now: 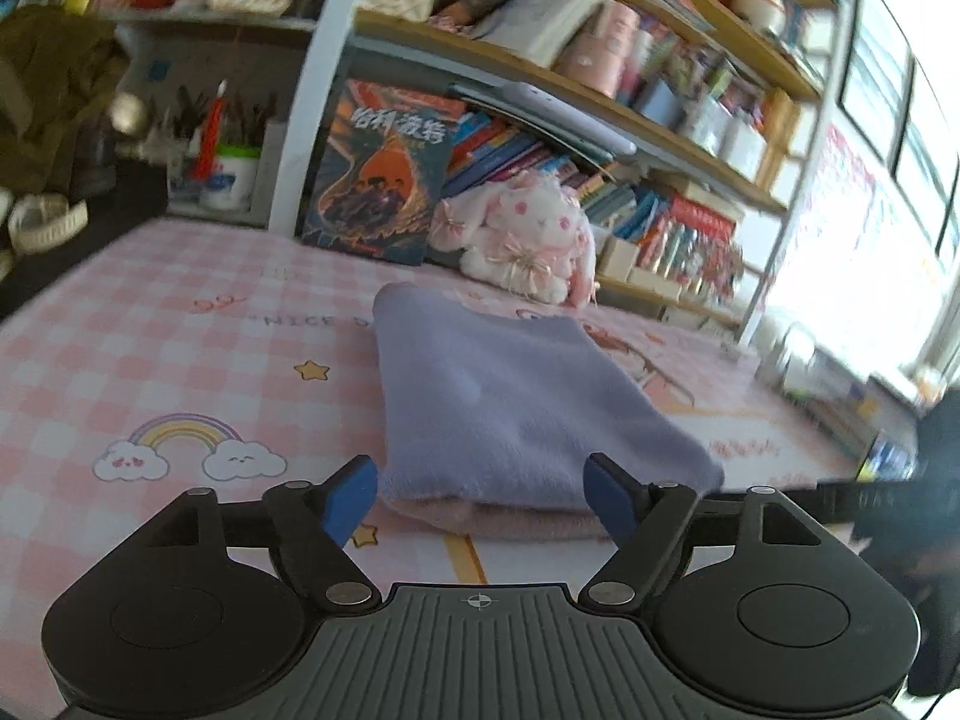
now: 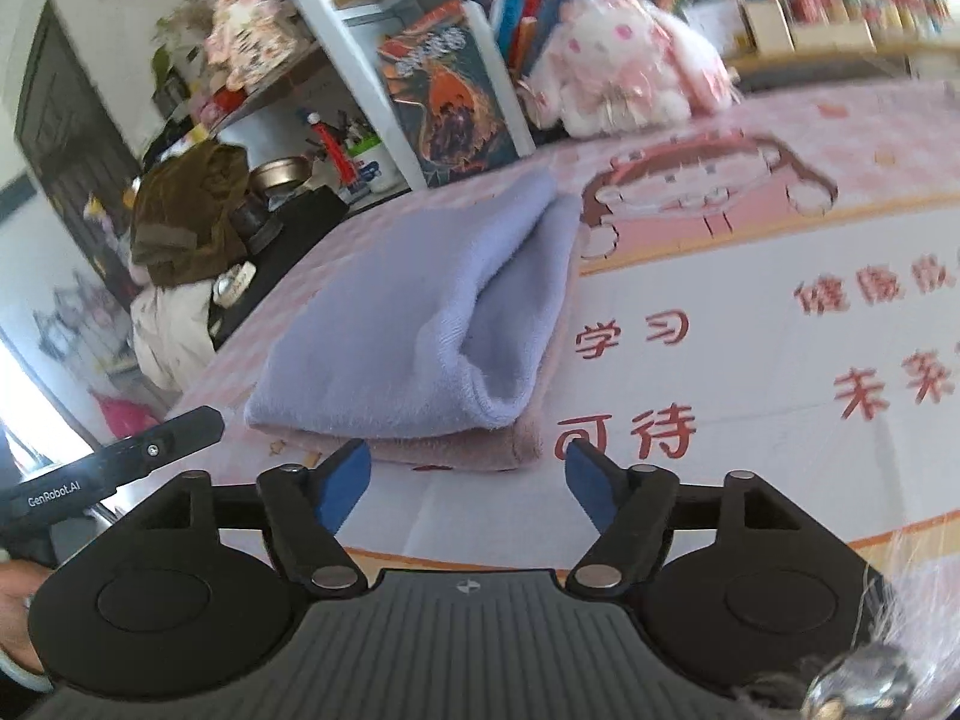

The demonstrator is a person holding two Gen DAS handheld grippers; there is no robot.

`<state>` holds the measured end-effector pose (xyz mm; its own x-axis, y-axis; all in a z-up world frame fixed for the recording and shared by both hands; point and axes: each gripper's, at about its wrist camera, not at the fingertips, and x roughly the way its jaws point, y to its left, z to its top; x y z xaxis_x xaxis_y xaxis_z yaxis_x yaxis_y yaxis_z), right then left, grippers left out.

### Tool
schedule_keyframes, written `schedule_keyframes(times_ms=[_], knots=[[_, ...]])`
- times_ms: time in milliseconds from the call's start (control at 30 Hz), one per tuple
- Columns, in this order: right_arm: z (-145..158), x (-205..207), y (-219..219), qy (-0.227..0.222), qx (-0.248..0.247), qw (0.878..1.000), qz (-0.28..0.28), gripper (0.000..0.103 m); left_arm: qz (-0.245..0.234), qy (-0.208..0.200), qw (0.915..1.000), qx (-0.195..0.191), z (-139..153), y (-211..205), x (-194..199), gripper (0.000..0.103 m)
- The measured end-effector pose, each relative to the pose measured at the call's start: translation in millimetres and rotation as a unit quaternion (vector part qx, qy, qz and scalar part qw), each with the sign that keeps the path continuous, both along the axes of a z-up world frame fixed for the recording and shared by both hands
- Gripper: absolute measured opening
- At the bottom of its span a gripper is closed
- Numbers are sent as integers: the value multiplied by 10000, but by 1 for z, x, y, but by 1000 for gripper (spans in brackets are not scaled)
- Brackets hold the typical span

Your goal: Fold clothes

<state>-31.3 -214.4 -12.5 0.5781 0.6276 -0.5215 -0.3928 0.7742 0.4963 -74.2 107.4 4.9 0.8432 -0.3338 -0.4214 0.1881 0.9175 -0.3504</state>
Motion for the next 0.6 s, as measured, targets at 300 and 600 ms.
schedule_keyframes(times_ms=[300,600], knots=[[-8,43,-10,925,847,9915,-343,71,153,483,9933,-1039,-6,35,53,80],[-8,81,16,1153,787,9900,-217,68,91,1121,9839,-1387,-28,33,101,79]])
